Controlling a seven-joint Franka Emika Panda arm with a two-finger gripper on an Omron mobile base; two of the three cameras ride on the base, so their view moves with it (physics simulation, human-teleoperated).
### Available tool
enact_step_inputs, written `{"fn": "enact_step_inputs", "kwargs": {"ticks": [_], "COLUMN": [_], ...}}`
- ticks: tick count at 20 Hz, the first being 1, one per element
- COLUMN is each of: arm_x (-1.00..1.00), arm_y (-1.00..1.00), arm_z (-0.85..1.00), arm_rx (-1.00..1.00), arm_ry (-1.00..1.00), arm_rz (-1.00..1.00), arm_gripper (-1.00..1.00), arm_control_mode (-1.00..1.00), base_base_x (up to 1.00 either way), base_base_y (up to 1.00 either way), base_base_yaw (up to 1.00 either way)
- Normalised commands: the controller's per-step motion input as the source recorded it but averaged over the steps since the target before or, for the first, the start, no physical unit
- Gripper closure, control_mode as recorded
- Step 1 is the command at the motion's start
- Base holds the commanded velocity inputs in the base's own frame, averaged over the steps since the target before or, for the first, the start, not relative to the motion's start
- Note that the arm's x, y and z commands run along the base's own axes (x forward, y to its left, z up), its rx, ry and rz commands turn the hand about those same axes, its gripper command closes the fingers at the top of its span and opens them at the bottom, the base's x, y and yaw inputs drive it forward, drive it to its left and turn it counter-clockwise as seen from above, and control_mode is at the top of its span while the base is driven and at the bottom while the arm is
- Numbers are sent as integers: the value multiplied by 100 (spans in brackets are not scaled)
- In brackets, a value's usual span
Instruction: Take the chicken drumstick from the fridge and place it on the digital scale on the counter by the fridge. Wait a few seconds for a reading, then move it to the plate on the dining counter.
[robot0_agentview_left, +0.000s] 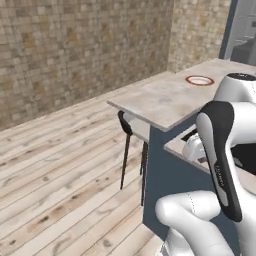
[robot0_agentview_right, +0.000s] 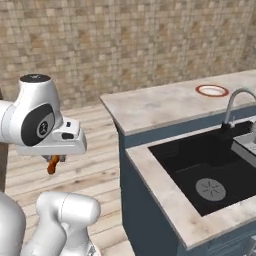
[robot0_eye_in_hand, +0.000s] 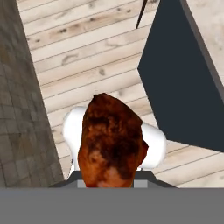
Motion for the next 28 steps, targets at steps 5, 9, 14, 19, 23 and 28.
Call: {"fn": "enact_step_inputs", "kwargs": {"ticks": [5,9,14,19,23,28], "arm_x": [0,0,0,0,0,0], "arm_y": [0,0,0,0,0,0], "arm_z": [0,0,0,0,0,0], "arm_rx": [0,0,0,0,0,0], "arm_ry": [0,0,0,0,0,0], "arm_rz": [0,0,0,0,0,0], "arm_gripper": [100,100,100,100,100,100], "arm_control_mode": [100,100,100,100,100,100], "base_base_x": [96,99,86,74,66,64], "base_base_y": [100,100,100,100,100,100], "base_base_yaw": [-28,-29,-34,-38,-40,-43]}}
